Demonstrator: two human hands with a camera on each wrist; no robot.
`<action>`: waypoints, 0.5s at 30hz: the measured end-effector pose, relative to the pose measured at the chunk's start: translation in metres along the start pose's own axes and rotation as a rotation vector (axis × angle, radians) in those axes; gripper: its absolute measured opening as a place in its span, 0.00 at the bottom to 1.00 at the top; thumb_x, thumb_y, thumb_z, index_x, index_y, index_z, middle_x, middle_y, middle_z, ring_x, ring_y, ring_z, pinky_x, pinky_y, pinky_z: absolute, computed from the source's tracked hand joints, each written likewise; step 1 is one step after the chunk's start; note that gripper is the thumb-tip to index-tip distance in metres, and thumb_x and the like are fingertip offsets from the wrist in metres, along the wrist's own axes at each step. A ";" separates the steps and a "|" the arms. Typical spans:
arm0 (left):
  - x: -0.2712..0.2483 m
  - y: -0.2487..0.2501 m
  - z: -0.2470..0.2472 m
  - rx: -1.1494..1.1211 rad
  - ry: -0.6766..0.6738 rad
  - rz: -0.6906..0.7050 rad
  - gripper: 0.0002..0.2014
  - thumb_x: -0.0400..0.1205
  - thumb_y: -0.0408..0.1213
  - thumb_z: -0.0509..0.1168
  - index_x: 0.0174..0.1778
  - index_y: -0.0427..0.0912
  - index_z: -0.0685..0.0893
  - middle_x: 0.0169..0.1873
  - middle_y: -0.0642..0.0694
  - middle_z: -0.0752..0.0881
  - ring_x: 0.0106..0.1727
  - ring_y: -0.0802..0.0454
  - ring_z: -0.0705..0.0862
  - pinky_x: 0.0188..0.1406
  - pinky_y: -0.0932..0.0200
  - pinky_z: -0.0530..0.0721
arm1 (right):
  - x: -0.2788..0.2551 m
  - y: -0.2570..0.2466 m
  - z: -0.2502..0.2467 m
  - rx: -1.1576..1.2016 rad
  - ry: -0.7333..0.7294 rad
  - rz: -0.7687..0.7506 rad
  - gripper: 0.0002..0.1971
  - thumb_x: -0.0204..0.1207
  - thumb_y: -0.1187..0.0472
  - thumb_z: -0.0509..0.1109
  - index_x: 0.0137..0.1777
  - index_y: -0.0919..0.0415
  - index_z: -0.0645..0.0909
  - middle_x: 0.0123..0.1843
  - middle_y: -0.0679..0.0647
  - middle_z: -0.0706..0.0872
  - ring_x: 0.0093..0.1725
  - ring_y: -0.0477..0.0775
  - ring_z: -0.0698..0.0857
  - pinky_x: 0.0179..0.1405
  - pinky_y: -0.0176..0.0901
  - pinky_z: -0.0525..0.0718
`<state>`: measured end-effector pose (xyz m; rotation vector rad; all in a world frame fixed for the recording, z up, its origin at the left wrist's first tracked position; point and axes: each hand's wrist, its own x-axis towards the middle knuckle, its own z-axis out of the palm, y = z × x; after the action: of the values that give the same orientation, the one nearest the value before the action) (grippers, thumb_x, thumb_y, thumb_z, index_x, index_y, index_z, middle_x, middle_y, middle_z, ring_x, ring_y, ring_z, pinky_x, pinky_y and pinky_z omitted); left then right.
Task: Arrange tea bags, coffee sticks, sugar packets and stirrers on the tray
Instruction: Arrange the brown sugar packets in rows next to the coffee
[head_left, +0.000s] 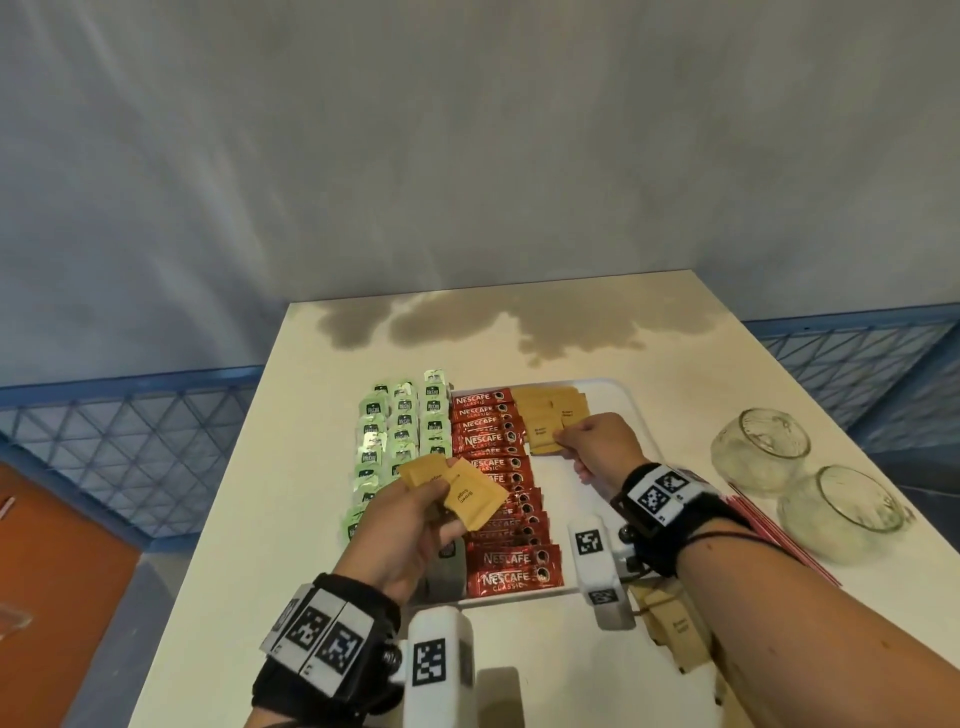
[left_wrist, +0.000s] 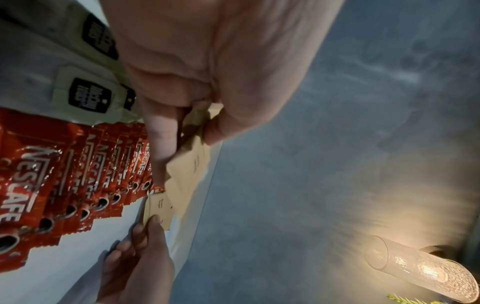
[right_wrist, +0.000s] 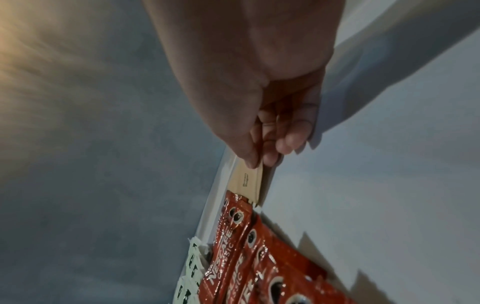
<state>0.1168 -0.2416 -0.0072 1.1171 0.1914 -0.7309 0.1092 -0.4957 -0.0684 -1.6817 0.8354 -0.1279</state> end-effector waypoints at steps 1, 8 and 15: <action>0.001 0.000 0.000 -0.006 0.003 0.005 0.12 0.88 0.27 0.57 0.64 0.35 0.80 0.56 0.33 0.89 0.54 0.41 0.89 0.34 0.58 0.91 | 0.001 0.000 0.001 -0.010 0.006 -0.001 0.10 0.74 0.62 0.74 0.34 0.67 0.84 0.29 0.61 0.84 0.23 0.56 0.75 0.23 0.44 0.72; -0.004 -0.001 -0.002 0.025 0.013 0.049 0.11 0.88 0.30 0.58 0.63 0.37 0.82 0.54 0.35 0.90 0.49 0.44 0.90 0.29 0.61 0.89 | -0.002 -0.003 0.005 -0.056 0.032 0.001 0.13 0.71 0.58 0.75 0.28 0.60 0.81 0.26 0.60 0.82 0.23 0.56 0.75 0.26 0.47 0.72; -0.012 0.000 -0.001 0.075 0.041 0.095 0.11 0.87 0.33 0.62 0.62 0.40 0.84 0.51 0.39 0.92 0.46 0.48 0.92 0.29 0.63 0.88 | -0.020 -0.002 0.004 0.014 0.074 -0.035 0.16 0.60 0.45 0.78 0.30 0.53 0.76 0.35 0.54 0.88 0.35 0.60 0.83 0.36 0.55 0.78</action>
<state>0.1077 -0.2359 -0.0016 1.2053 0.1452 -0.6353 0.0973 -0.4813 -0.0614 -1.6871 0.8588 -0.2203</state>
